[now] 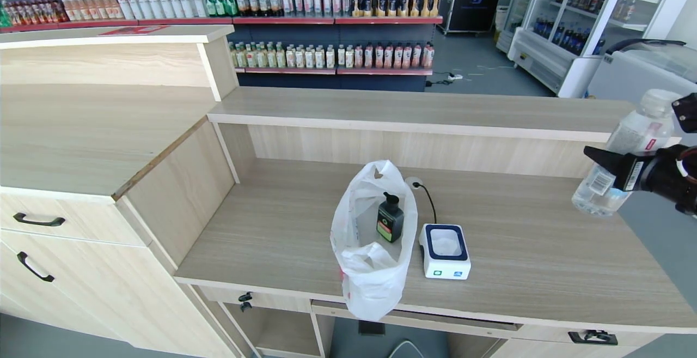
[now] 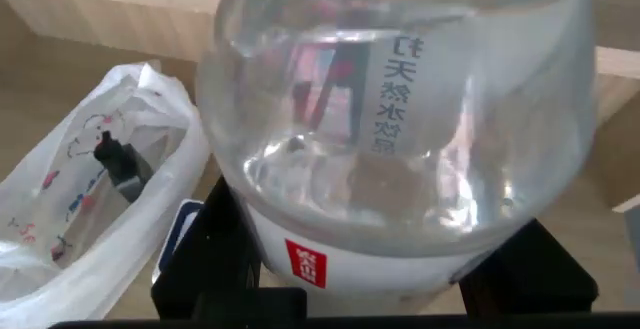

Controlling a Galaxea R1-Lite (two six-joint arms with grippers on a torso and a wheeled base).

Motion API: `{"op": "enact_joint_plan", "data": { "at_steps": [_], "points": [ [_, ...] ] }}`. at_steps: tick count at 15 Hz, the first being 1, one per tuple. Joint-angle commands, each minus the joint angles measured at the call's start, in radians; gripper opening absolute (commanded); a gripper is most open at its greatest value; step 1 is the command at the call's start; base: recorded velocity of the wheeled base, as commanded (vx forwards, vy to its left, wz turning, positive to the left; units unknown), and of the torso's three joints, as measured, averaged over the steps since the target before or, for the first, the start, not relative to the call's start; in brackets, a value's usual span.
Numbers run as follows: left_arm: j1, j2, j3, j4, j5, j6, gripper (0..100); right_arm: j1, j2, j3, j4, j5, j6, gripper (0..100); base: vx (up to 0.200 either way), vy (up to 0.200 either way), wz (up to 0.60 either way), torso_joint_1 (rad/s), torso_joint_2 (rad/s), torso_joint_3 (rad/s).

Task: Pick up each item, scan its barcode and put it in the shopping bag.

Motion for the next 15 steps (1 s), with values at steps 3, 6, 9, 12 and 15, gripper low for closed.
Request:
{"op": "enact_joint_plan", "data": {
  "at_steps": [3,6,9,12,15],
  "points": [
    [0.0,0.0,0.0,0.0,0.0,0.0,100,0.057,-0.014,0.09,-0.081,-0.273,-0.217,0,0.0,0.0,0.0,0.0,0.0,0.0],
    [0.0,0.0,0.0,0.0,0.0,0.0,100,0.064,0.004,0.098,-0.163,-0.273,-0.295,0,0.0,0.0,0.0,0.0,0.0,0.0],
    [0.0,0.0,0.0,0.0,0.0,0.0,100,0.074,0.033,0.099,-0.274,-0.179,-0.306,0,0.0,0.0,0.4,0.0,0.0,0.002],
    [0.0,0.0,0.0,0.0,0.0,0.0,100,0.179,0.095,0.107,-0.412,-0.175,-0.3,0,0.0,0.0,0.6,0.002,0.0,0.002],
    [0.0,0.0,0.0,0.0,0.0,0.0,100,0.252,0.202,0.101,-0.426,-0.063,-0.257,0,0.0,0.0,0.2,0.002,0.0,0.001]
  ]
}}
